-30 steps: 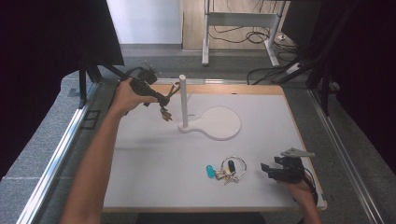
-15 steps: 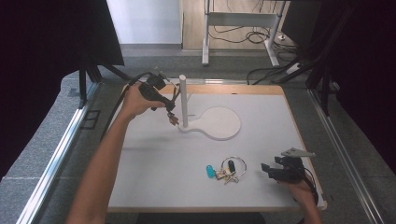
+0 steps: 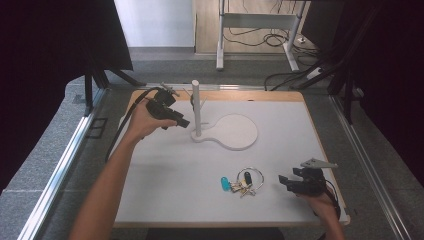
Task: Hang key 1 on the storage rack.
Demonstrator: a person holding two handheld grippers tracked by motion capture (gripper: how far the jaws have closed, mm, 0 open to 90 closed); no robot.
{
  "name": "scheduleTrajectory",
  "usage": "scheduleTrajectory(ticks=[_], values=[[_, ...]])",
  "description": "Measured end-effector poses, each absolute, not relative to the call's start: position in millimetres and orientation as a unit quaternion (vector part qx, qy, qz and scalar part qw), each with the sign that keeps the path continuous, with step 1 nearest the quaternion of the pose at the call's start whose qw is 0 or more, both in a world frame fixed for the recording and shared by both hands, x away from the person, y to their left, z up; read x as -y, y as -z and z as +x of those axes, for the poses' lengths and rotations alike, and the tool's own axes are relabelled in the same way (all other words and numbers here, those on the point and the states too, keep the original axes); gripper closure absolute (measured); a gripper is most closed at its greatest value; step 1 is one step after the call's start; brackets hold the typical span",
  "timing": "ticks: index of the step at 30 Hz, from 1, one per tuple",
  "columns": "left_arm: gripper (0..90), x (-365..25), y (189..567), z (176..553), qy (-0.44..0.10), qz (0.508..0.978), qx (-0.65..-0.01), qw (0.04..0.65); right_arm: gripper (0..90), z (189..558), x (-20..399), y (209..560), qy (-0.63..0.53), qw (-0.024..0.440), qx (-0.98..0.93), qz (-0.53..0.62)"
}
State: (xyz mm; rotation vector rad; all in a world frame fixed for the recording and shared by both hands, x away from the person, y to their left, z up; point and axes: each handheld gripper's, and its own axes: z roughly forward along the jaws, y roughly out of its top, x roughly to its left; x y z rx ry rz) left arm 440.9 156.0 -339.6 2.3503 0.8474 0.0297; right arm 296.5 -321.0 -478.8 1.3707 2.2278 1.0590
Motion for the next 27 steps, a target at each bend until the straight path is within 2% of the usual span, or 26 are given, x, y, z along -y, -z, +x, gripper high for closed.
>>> scheduleTrajectory(ticks=[7,16,27], values=[[49.5,-166.1,354.0,408.5,-0.008,0.897,-0.302,0.323,30.0,296.5,317.8,479.5,-0.369,0.158,-0.784,0.474],[47.8,-177.1,388.0,361.2,-0.032,0.896,-0.298,0.326,30.0,295.9,315.6,479.3,-0.373,0.156,-0.784,0.472],[46.0,-178.6,428.2,317.4,-0.044,0.909,-0.293,0.293,30.0,301.5,305.3,475.0,-0.374,0.154,-0.794,0.453]])
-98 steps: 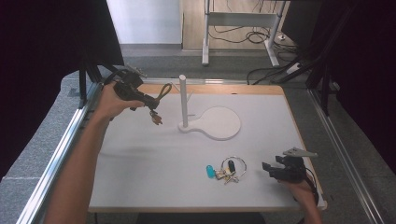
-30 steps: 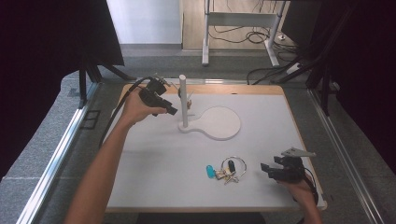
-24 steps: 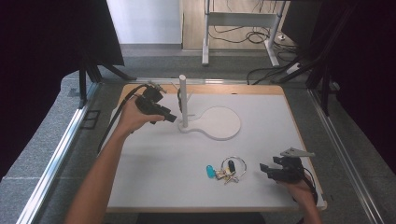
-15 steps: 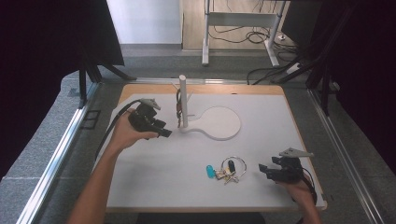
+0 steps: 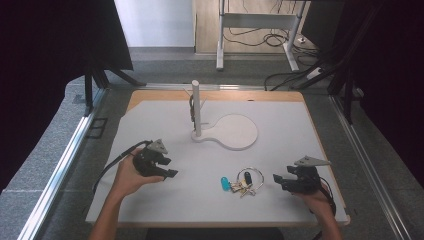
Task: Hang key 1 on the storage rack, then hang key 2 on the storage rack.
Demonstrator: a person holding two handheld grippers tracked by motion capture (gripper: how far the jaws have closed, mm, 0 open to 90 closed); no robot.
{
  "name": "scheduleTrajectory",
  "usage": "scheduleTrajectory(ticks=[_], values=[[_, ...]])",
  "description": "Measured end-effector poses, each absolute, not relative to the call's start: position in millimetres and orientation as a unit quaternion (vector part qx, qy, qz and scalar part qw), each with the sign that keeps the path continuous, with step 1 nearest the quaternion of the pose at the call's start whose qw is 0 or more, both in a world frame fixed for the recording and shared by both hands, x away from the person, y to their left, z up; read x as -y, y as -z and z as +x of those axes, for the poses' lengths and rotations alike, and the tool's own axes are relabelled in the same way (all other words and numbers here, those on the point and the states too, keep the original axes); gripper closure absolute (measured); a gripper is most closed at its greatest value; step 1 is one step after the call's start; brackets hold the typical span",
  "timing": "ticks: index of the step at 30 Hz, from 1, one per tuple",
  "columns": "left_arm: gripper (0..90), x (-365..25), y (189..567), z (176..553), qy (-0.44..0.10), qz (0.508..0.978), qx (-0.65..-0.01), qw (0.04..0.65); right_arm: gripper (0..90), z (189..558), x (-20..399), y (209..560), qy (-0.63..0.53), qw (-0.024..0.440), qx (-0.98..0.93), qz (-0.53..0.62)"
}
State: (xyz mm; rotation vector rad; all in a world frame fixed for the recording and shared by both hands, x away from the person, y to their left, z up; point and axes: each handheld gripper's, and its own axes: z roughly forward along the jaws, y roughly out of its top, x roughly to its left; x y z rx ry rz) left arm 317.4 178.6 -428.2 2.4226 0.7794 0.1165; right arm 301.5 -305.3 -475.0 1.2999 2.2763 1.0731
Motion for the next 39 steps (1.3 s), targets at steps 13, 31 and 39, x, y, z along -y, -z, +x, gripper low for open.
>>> scheduleTrajectory(ticks=[13,31,39], values=[[42.2,-178.0,446.7,299.2,-0.040,0.912,-0.290,0.287,31.4,308.2,290.6,467.8,-0.367,0.134,-0.813,0.431],[42.3,-188.1,448.2,292.0,-0.006,0.892,-0.290,0.346,55.0,334.2,217.5,437.3,-0.188,0.057,-0.858,0.474],[42.6,-193.6,443.0,292.4,-0.011,0.890,-0.291,0.351,64.4,348.8,210.9,452.0,-0.132,0.041,-0.854,0.501]])
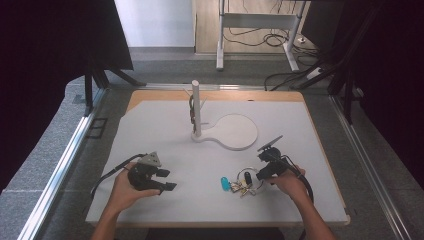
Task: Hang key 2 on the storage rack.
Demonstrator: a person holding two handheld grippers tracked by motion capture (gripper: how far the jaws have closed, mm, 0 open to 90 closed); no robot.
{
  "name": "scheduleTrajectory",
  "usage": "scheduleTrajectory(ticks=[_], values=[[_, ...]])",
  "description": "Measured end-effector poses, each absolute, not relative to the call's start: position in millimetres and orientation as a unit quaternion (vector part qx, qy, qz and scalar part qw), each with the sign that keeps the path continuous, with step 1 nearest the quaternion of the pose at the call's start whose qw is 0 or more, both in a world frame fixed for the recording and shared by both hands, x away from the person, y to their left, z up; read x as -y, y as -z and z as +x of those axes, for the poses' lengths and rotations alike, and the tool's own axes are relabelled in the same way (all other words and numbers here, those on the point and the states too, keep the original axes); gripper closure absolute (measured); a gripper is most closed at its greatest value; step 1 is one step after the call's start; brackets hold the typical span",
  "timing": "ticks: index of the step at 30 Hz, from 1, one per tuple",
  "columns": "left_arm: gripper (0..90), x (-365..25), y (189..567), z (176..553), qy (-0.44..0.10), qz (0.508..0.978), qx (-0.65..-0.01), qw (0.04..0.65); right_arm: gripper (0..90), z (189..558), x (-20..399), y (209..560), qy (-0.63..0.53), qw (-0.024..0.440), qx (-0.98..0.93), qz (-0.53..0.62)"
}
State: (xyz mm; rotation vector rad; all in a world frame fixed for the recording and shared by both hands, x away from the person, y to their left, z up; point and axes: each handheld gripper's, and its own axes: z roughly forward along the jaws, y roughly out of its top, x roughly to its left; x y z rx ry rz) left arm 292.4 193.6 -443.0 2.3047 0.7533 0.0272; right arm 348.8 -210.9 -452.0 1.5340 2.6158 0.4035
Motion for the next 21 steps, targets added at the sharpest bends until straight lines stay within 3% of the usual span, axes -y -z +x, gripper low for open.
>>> scheduleTrajectory(ticks=[6,16,21], values=[[44.5,-200.4,436.1,290.3,-0.020,0.874,-0.304,0.379,72.1,348.6,207.6,455.9,-0.112,0.021,-0.857,0.503],[44.4,-200.6,436.9,290.3,-0.026,0.876,-0.306,0.371,85.7,356.1,205.7,455.3,-0.088,0.004,-0.859,0.504],[44.4,-199.7,437.8,290.3,-0.025,0.877,-0.307,0.369,86.6,357.7,207.6,450.9,-0.090,-0.011,-0.870,0.485]])
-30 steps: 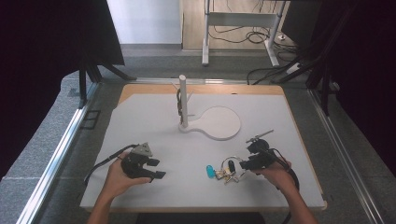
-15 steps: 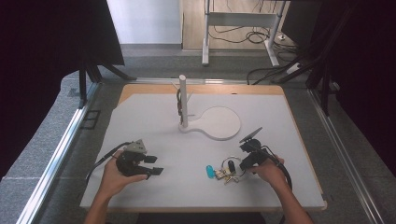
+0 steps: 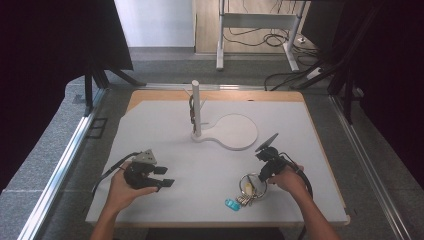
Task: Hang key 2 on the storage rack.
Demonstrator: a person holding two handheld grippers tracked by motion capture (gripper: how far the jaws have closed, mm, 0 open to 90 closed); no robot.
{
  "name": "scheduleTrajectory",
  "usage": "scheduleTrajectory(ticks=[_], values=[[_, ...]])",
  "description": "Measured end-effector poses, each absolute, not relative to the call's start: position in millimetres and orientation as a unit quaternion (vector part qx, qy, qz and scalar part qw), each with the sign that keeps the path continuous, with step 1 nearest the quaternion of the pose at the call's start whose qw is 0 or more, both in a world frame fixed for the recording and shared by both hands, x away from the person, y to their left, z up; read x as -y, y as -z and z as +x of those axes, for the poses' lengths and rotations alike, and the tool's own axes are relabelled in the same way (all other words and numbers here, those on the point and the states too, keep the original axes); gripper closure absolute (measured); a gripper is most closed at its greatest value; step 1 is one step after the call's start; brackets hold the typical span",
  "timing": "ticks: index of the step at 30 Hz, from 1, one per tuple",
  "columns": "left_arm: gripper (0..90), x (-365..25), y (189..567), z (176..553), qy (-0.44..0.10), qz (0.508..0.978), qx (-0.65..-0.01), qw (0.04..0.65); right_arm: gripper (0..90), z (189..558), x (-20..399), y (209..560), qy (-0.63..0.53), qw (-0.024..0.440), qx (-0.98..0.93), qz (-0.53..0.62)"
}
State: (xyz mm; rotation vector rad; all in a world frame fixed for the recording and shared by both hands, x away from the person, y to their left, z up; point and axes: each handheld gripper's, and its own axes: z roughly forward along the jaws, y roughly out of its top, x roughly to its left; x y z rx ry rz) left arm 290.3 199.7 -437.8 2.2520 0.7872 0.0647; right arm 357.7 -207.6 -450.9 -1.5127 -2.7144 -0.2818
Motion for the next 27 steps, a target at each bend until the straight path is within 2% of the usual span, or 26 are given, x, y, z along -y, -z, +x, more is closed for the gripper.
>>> scheduleTrajectory(ticks=[9,15,27], values=[[44.4,-198.8,439.7,290.8,-0.025,0.879,-0.308,0.364,87.0,363.9,204.5,432.0,0.092,0.029,0.888,-0.449],[44.6,-207.9,443.4,293.1,-0.018,0.865,-0.335,0.374,86.8,369.6,206.3,420.6,0.087,0.062,0.896,-0.431],[44.7,-208.0,442.1,293.0,-0.009,0.864,-0.331,0.379,85.8,371.9,212.3,415.0,0.082,0.111,0.905,-0.402]])
